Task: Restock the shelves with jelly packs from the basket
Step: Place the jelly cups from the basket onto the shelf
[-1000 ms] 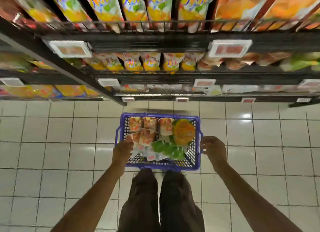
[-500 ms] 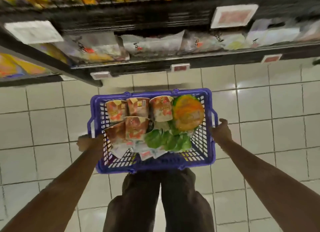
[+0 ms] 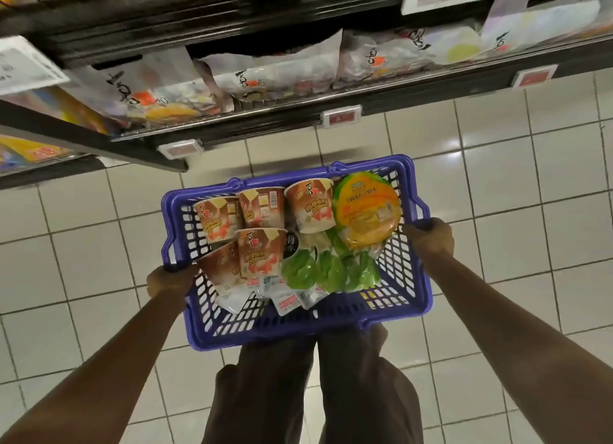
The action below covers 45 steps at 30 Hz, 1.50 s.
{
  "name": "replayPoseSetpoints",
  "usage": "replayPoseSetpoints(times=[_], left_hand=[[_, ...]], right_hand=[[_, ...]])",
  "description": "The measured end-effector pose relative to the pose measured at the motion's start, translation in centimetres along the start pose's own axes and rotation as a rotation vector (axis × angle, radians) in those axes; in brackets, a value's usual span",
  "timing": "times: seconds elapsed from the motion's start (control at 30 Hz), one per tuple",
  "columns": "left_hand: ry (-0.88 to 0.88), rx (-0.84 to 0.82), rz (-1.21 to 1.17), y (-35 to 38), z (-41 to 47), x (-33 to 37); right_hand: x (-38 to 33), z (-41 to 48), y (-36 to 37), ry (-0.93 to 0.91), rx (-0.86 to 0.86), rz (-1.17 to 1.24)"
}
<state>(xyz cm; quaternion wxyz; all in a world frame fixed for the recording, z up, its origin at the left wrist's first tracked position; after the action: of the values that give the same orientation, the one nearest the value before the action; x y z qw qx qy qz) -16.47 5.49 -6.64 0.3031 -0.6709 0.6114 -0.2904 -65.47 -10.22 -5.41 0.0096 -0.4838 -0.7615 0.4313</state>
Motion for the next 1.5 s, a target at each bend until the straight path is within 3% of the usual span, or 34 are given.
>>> replayPoseSetpoints(times=[0.17,0.3,0.6,0.77,1.1,1.5], left_hand=[[0.096,0.031,-0.027,-1.6,-2.4,0.2],[0.227,0.09,-0.004,-6.0,-8.1,2.1],[0.665,0.064,0.041,-20.9,-33.9,7.7],[0.896,-0.01,0.139,-24.4,-49.9,11.6],[1.243,-0.149,0.292,-17.0,-69.9,15.8],[1.338,-0.349,0.382,0.4,-85.0,23.7]], right_hand=[[1.1,-2.0,-1.8,0.075,0.092,0.113],[1.9,-6.5,-7.6,0.118,0.212,0.168],[5.5,-26.0,-30.3,0.355,0.47,0.338],[9.2,-36.1,-41.3,0.481,0.567,0.46],[17.8,-44.9,-52.4,0.607,0.743,0.781],[23.3,-36.4,-61.9,0.721,0.844,0.938]])
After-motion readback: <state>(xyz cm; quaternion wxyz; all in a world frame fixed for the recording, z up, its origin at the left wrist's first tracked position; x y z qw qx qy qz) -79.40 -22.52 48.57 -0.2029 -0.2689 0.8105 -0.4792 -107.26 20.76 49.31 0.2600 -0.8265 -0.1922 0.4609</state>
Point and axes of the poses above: each hand's wrist, its own z-axis towards the middle knuckle, its own y-axis out of the palm, x = y × z, the point moved 6 cm from there along z, towards the middle knuckle, and after that the axes turned 6 degrees about -y, right-handed, at the moved point
